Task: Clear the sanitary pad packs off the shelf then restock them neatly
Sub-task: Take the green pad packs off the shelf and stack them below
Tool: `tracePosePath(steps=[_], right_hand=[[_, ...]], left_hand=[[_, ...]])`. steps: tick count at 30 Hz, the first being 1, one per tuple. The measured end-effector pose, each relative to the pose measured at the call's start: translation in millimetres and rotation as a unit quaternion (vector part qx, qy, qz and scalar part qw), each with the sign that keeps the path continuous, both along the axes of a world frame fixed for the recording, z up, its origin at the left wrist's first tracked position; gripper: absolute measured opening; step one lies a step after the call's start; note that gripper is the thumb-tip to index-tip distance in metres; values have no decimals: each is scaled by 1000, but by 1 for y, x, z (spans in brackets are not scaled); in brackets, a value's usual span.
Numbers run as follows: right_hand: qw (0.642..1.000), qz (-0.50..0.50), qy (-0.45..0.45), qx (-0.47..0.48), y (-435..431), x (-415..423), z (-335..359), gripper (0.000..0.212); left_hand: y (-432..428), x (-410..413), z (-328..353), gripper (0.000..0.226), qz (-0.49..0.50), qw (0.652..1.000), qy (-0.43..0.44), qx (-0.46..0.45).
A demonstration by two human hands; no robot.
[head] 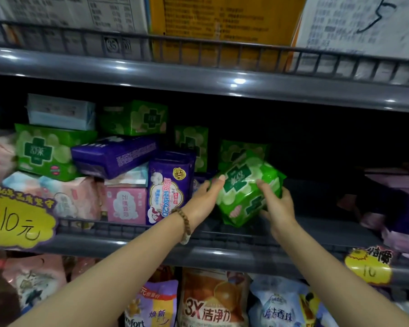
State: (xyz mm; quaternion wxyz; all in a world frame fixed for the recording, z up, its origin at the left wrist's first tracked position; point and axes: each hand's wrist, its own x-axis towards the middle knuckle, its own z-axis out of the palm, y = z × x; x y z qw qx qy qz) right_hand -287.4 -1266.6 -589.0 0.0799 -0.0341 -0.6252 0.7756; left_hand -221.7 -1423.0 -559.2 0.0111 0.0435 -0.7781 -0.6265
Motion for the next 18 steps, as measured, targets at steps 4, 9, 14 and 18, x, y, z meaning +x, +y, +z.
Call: tracePosePath(steps=[4,9,14,18], right_hand=[[993,110,29,-10,16,30,28,46],[986,162,-31,-2,7,67,17,51],[968,239,-70,13,1,89,6,38],[915,374,-87,124,-6,105,0,54]], left_hand=[[-19,21,5,64,-28,998,4,54],[-31,64,-8,97,-3,999,52,-5],[-48,95,-20,85,-28,999,35,-25],[-66,109,-23,53,-99,991,-60,64]])
